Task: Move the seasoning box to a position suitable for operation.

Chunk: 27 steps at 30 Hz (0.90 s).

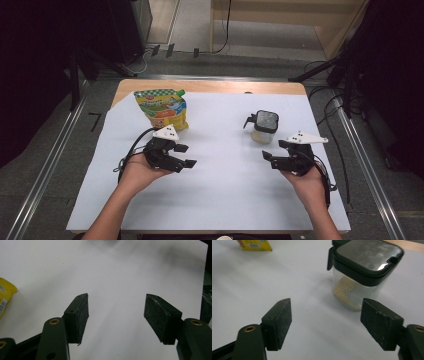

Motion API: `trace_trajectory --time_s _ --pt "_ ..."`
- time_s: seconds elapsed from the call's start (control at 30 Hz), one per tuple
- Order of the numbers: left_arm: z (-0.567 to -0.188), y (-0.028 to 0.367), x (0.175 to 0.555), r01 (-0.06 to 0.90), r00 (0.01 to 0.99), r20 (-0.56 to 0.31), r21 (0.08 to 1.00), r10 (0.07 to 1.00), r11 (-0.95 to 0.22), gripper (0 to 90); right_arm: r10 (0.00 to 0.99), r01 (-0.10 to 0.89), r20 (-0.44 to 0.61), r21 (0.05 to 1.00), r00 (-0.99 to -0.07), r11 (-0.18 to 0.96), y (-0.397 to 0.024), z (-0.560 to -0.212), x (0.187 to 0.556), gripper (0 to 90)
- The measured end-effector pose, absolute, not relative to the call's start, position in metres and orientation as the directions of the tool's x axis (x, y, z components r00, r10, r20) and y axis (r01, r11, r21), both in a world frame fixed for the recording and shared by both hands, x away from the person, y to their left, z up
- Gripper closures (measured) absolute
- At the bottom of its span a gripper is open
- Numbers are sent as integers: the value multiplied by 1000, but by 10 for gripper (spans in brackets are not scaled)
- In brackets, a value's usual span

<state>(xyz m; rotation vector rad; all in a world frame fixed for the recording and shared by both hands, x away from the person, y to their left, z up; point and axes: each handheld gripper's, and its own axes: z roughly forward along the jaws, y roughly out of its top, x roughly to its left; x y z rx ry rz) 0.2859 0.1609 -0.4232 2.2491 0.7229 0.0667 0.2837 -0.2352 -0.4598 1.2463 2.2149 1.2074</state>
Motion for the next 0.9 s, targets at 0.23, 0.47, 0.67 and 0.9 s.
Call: trace_trajectory --time_s 0.23,0.47,0.67,0.9 --pt "-421 163 286 481 835 -169 685 523 -548 372 869 563 73 787 -490 251 -225 -461 298 186" --pt "-422 162 285 475 839 -160 682 519 -556 372 910 585 80 788 -407 192 -221 -465 314 132" --pt "-422 163 285 480 836 -166 682 522 -552 373 936 606 126 788 -328 106 -211 -473 331 83" --pt "-423 163 286 481 838 -169 680 520 -553 376 968 585 122 811 -218 29 -198 -487 346 37"
